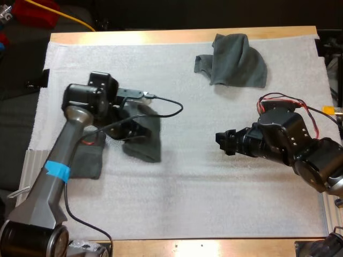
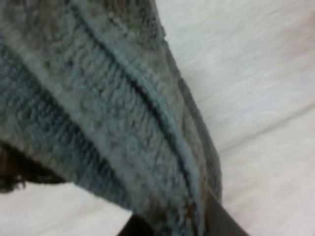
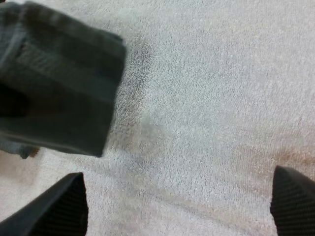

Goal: Pick towel from pile, fold and stack

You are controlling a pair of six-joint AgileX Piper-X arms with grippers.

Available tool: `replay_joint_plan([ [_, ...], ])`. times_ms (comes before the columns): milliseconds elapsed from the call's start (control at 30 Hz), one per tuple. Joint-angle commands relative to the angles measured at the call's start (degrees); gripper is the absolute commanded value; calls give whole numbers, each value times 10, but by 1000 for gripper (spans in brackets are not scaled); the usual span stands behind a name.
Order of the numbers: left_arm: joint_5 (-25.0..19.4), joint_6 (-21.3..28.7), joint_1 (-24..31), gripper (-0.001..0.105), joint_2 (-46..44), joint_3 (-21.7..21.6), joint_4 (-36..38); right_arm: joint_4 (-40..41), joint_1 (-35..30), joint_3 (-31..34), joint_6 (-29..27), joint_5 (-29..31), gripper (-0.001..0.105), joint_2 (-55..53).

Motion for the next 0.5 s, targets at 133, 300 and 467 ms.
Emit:
replay_joint_plan([
  [133, -63, 33, 39, 0, -14, -3, 50, 1, -1, -5, -1, -1, 74, -1],
  [300, -81, 35, 91, 0, -15, -3, 59, 1, -1, -5, -1, -1, 74, -1],
  [467, -107, 38, 129, 0, -15, -3, 62, 1, -1, -5, -1, -1, 74, -1],
])
